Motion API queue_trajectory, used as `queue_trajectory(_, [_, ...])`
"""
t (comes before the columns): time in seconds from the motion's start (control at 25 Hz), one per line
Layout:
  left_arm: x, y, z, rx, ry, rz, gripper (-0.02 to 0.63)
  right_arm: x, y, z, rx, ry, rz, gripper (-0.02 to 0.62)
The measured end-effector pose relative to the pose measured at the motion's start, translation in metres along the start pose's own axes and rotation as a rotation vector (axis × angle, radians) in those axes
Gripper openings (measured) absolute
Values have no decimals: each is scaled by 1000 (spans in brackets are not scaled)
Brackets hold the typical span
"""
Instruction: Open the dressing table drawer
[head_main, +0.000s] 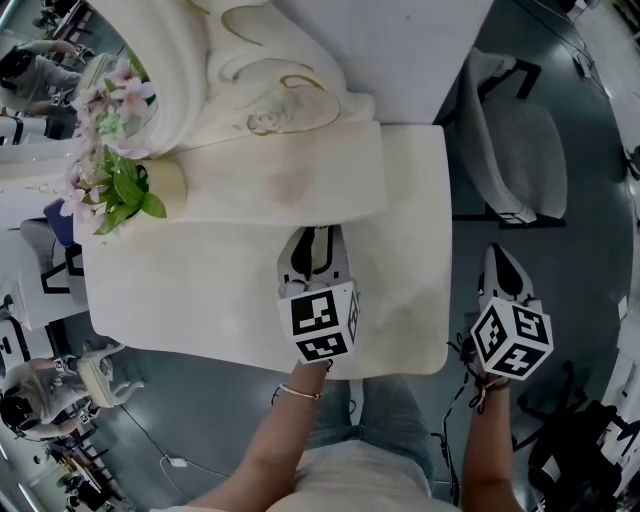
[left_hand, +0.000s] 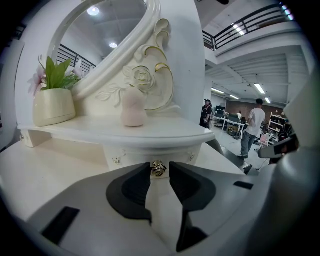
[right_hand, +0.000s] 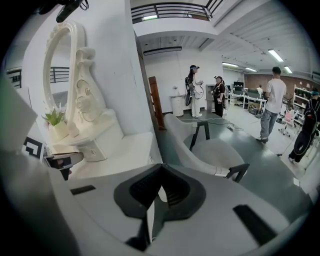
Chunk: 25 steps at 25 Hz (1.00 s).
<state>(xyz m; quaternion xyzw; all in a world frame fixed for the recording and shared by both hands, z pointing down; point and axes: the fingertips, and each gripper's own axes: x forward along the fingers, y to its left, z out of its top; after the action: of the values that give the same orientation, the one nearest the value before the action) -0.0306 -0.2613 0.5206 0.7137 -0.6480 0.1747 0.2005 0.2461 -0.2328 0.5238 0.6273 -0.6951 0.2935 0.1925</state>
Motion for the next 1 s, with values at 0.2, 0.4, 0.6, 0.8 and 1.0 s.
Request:
queue_trajectory(0.2, [0, 2, 0, -7, -1, 12, 110, 0, -1, 0, 0, 0, -2, 8])
queue_trajectory(0.4, [0, 3, 0, -9, 1, 14, 109, 0, 0, -2, 2, 1, -2, 8])
queue_trajectory(0.6, [0, 3, 0, -11, 8, 27, 107, -1, 1, -1, 1, -1, -2, 8])
queue_trajectory(0.8, [0, 3, 0, -12, 11, 21, 107, -3, 2, 0, 1, -6, -5, 8])
queue_trajectory(1.0, [1, 4, 0, -20, 17, 16, 107, -6, 2, -1, 4, -9, -10, 8])
